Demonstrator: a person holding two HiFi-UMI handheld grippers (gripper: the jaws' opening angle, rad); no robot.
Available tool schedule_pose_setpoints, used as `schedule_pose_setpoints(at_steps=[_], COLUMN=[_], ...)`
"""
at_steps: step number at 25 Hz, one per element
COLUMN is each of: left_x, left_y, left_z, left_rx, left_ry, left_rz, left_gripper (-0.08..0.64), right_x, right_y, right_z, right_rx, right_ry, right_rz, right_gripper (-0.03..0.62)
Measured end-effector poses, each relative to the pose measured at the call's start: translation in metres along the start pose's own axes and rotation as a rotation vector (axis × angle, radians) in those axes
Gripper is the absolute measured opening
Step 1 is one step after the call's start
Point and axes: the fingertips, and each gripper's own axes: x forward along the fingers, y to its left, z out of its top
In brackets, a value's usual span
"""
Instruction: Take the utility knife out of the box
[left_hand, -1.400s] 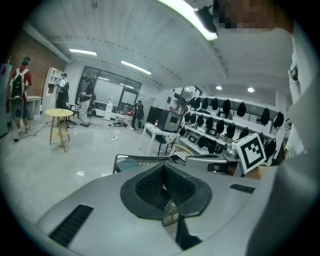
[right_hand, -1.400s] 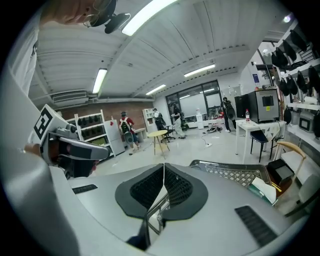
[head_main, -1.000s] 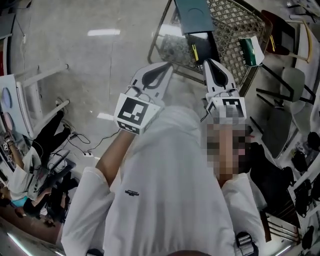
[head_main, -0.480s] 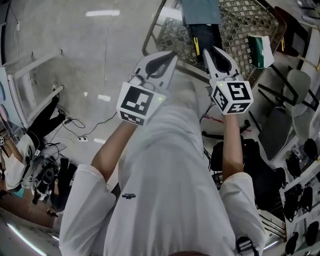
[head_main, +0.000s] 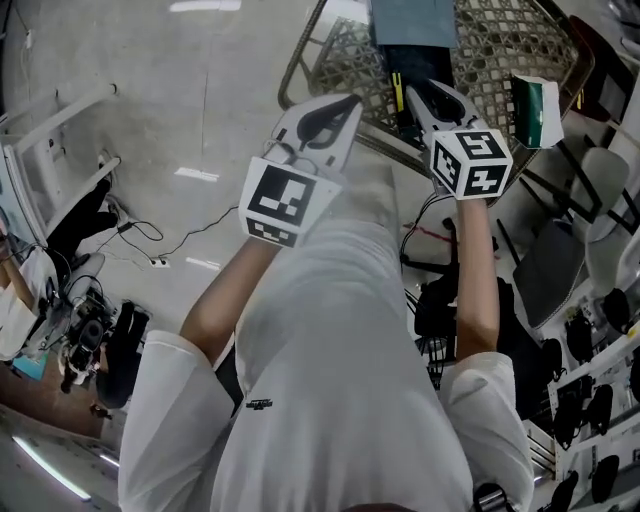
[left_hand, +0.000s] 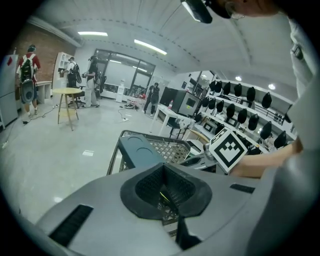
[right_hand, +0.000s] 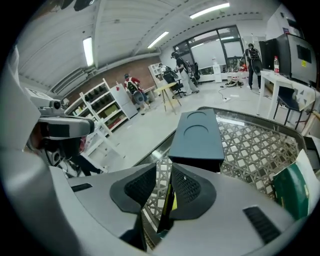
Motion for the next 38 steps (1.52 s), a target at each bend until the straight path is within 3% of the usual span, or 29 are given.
schedule_pose_setpoints(at_steps=[8, 12, 22, 31, 38], left_x=[0.015, 0.018, 0.025, 0.030, 0.030], left_y=[0.011, 0.015, 0.021, 0.026, 0.031], left_z=[-0.017, -0.023, -0.032, -0.039, -0.043], left_rx=[-0.029, -0.037, -0.066, -0.093, -0.107], left_ry=[0.021, 0.031, 0.039, 0.043, 0.045], left_rz=[0.012, 0.017, 0.028, 0.028, 0.036], left_gripper=[0.000, 0.002, 0.002, 0.001, 0.002], right_x=[0.034, 0.047, 0.070, 0.084, 0.090], right_y=[-0.025, -0.035, -0.047, -0.058, -0.060], right_z=[-0.027, -0.040, -0.058, -0.073, -0.080], right_rx=[0.027, 0.049, 0.062, 0.017, 0.010], right_ry=[0.114, 0.153, 0.240, 0.336, 0.391], right_rz=[0.010, -0.002, -0.021, -0.101, -0.136], right_gripper=[0.104, 0.147, 0.147, 0.225, 0.238])
